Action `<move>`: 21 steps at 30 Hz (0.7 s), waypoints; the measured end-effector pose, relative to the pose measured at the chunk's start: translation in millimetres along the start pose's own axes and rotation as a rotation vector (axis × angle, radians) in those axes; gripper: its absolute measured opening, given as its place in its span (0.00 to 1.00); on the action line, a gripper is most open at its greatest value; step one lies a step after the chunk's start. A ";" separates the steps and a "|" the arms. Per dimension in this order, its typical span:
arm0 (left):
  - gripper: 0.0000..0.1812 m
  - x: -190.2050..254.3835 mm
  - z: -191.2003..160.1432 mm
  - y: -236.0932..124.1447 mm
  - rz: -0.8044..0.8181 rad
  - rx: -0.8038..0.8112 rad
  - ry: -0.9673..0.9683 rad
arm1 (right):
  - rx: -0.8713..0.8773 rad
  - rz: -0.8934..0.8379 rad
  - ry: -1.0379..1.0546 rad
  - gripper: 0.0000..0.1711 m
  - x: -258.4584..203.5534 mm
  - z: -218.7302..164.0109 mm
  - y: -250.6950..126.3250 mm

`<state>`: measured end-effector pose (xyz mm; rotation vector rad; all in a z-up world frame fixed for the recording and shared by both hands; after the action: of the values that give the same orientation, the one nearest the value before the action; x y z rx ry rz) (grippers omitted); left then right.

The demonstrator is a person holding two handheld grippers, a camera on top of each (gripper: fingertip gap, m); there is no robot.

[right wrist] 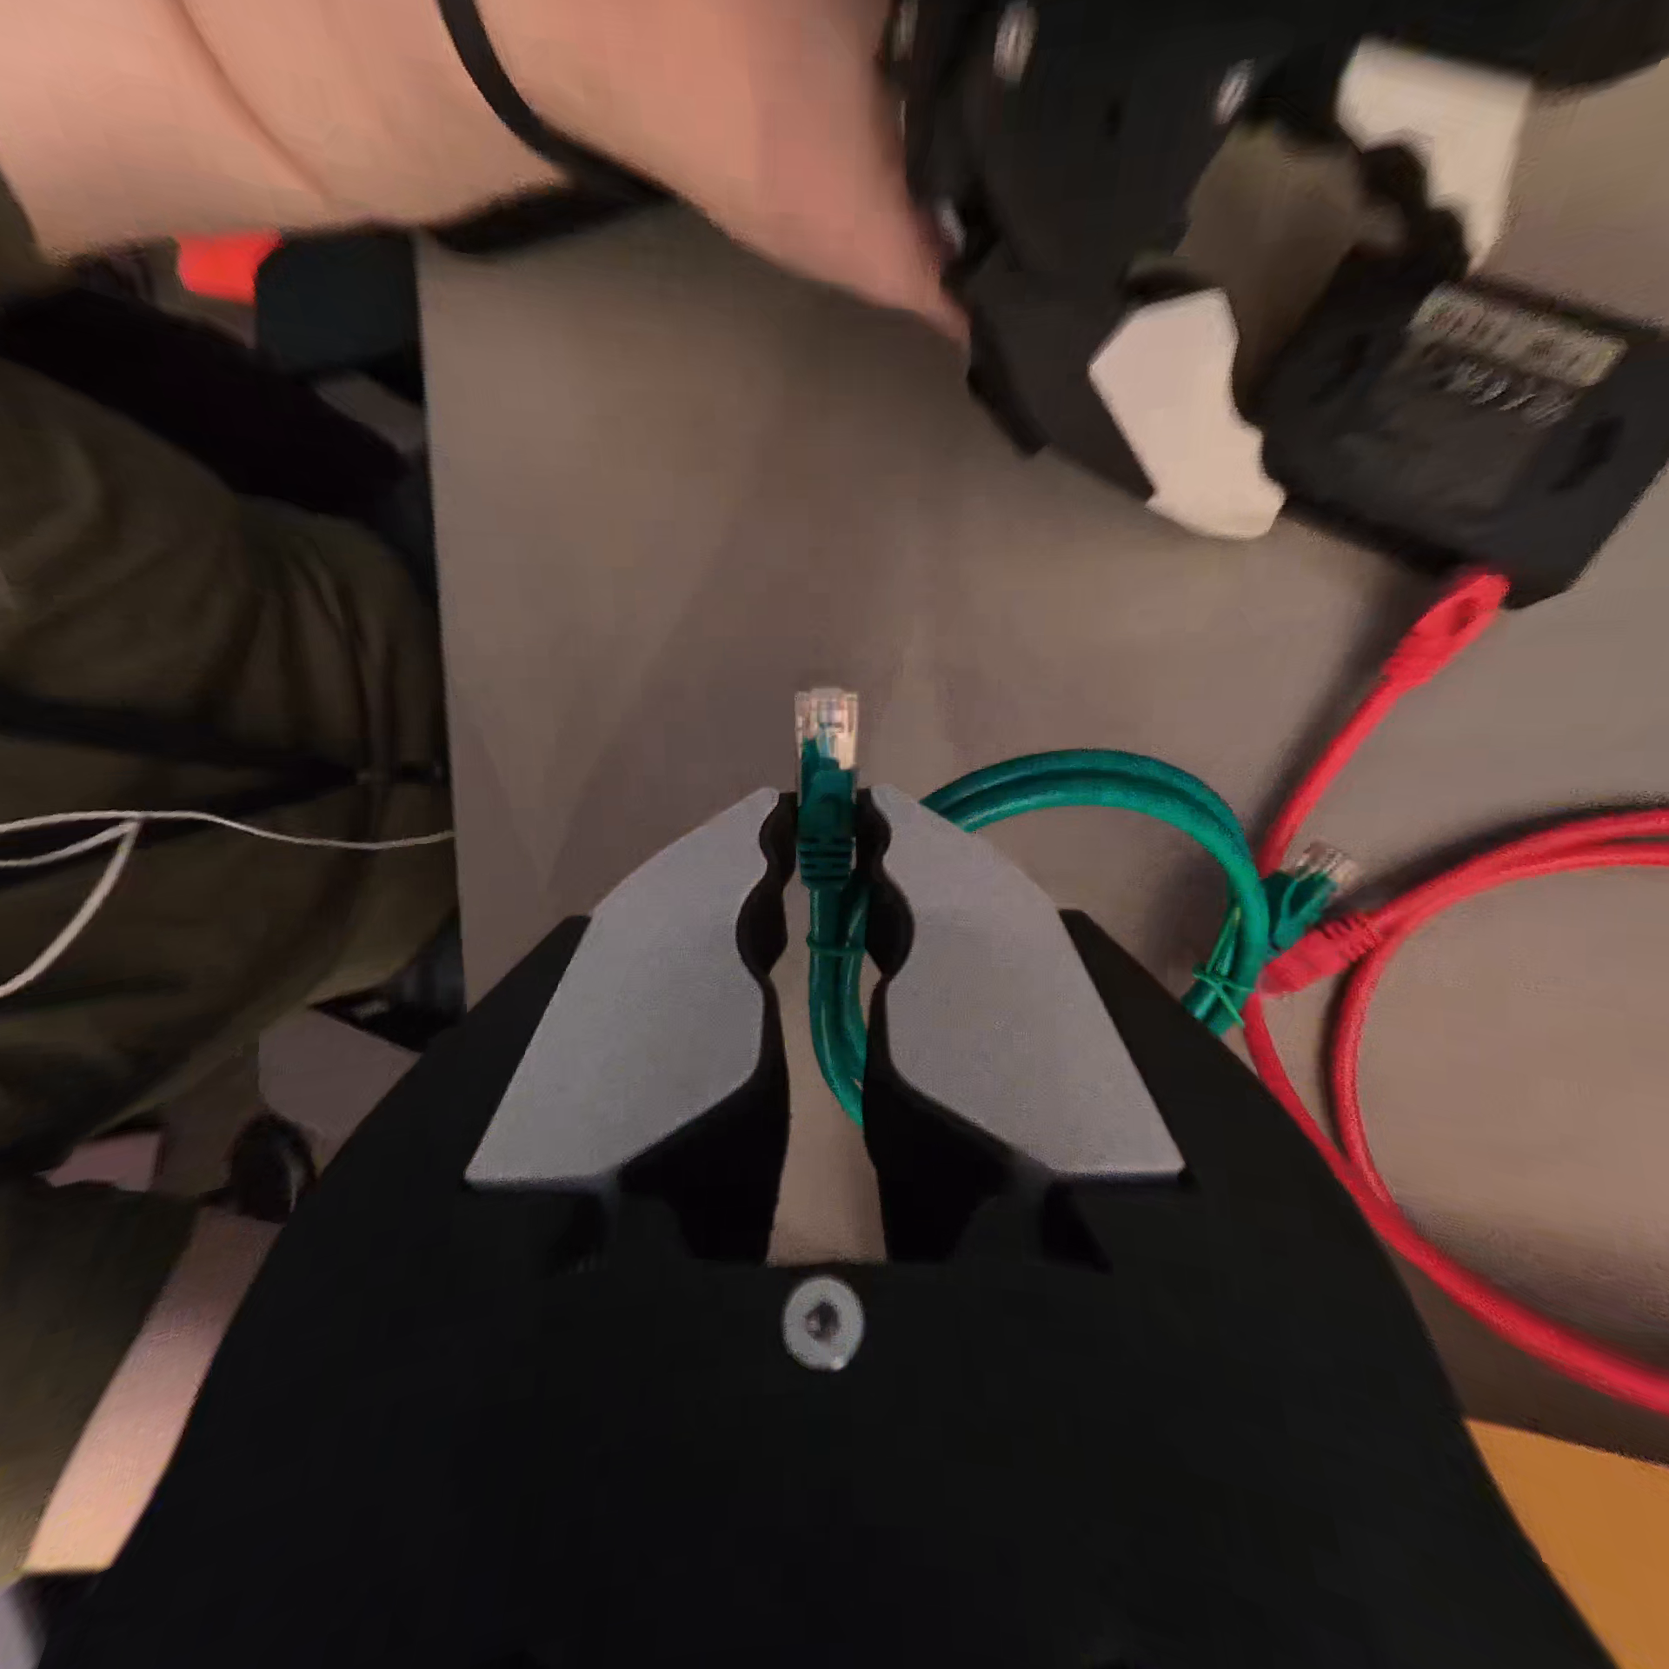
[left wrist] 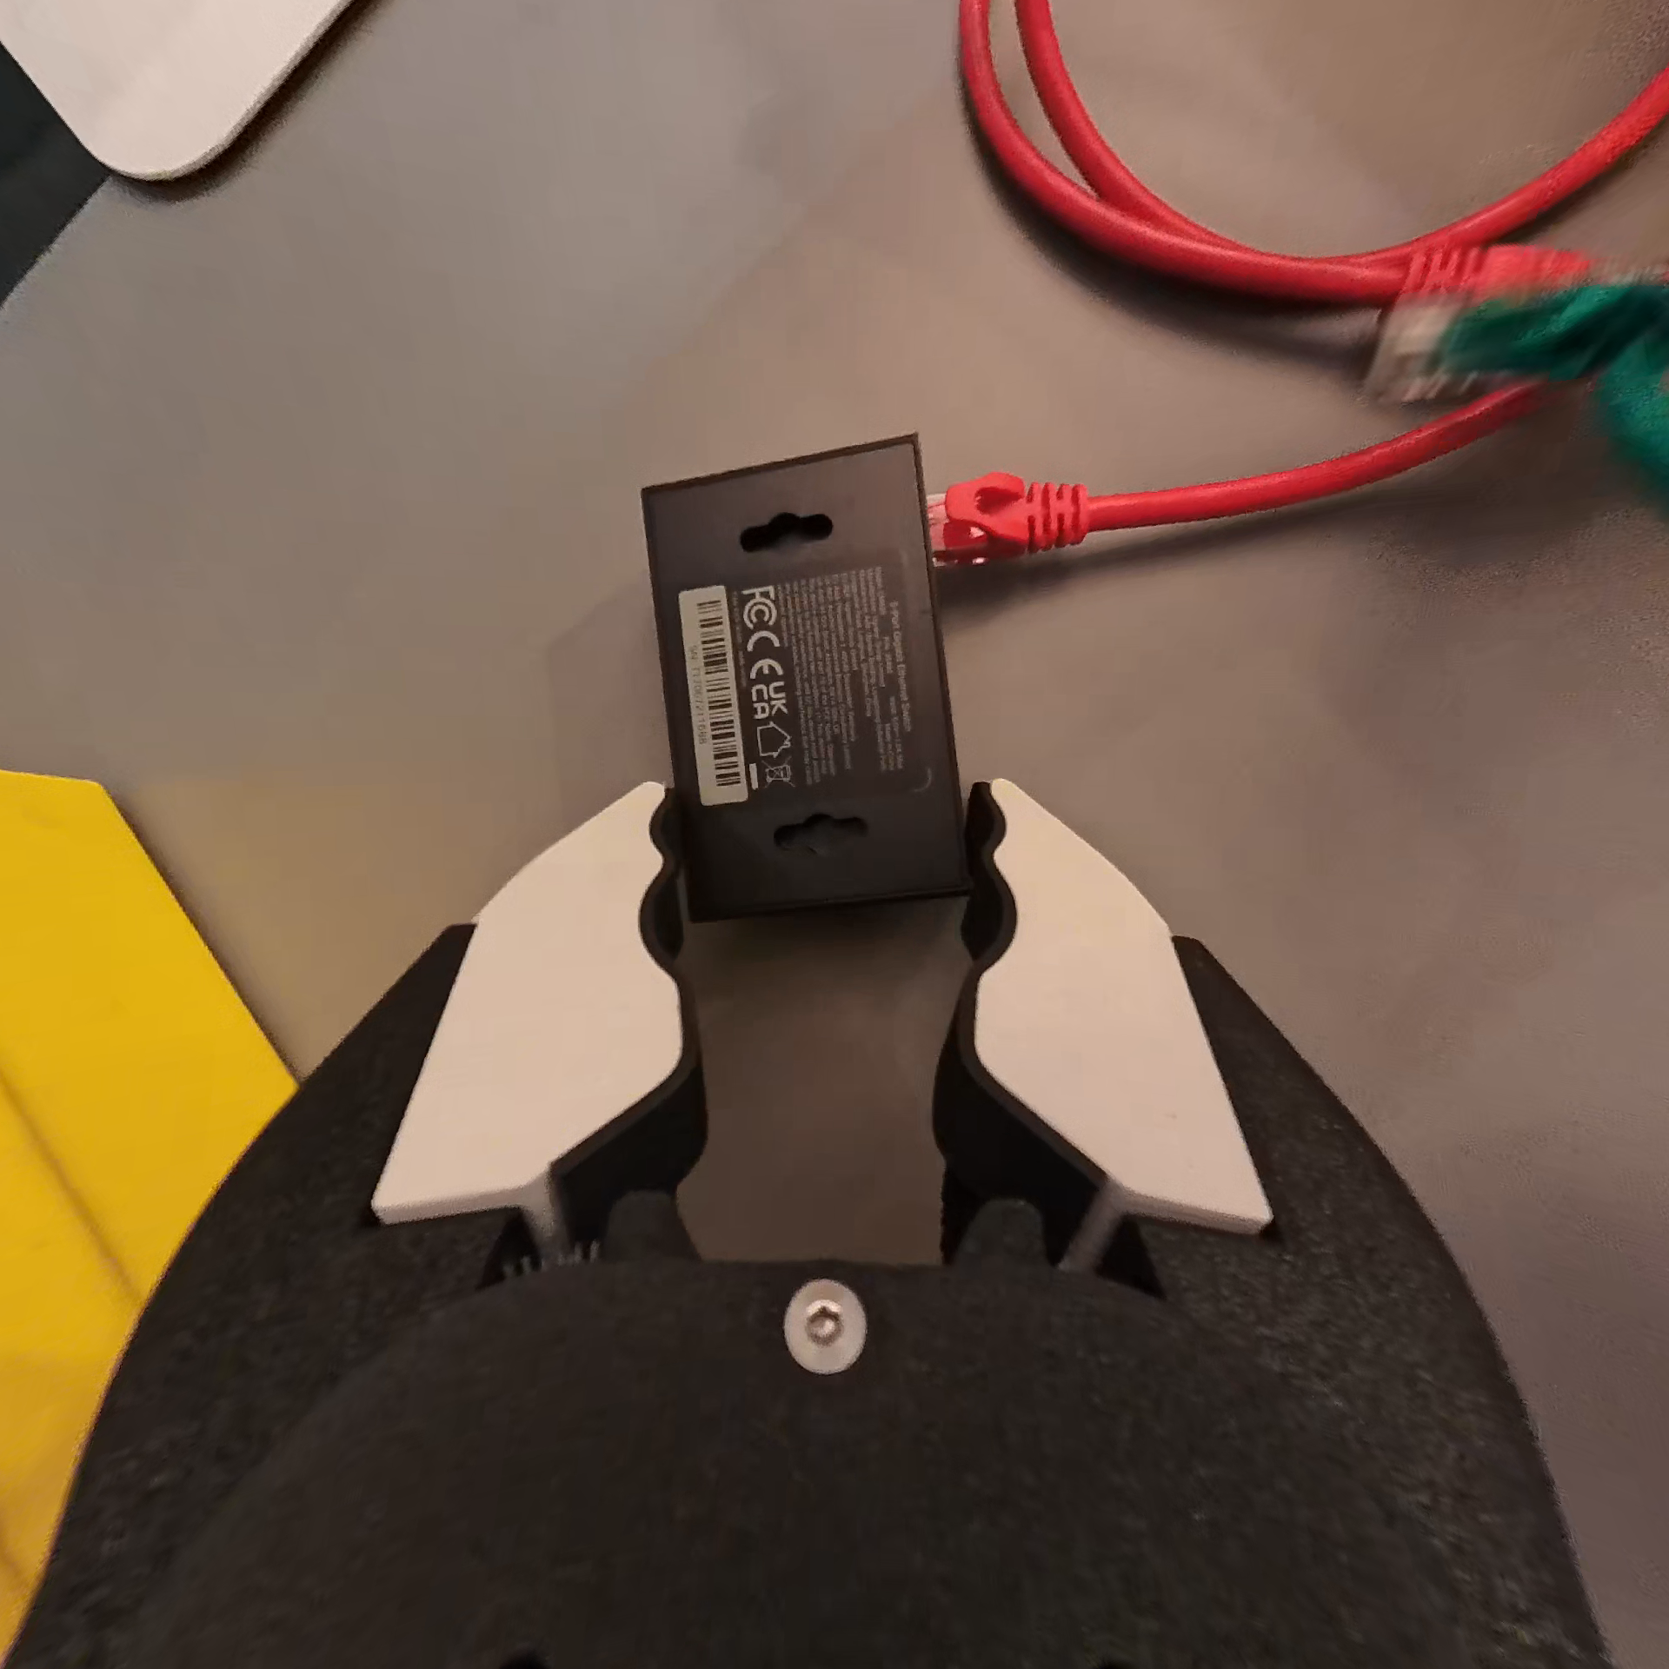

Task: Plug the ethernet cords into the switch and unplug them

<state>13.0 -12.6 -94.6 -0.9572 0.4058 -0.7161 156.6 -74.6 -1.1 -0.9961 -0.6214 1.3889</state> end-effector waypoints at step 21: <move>0.33 -9.7 2.0 -17.3 0.013 0.033 0.020 | -0.052 0.381 0.210 0.15 16.8 -3.9 87.4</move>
<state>1.0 -11.0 -78.9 -0.9160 0.4163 -0.7196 117.8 -67.8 -81.0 -1.3318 -0.3211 1.5756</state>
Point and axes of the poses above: each gripper's, where its closed fingertips meet, y out along the fingers, z out of its top, x = y × z across the jaws, the point moved 7 cm from there along -y, back along the fingers, and after that the axes turned 11 degrees about -z, right-handed, at the moved point
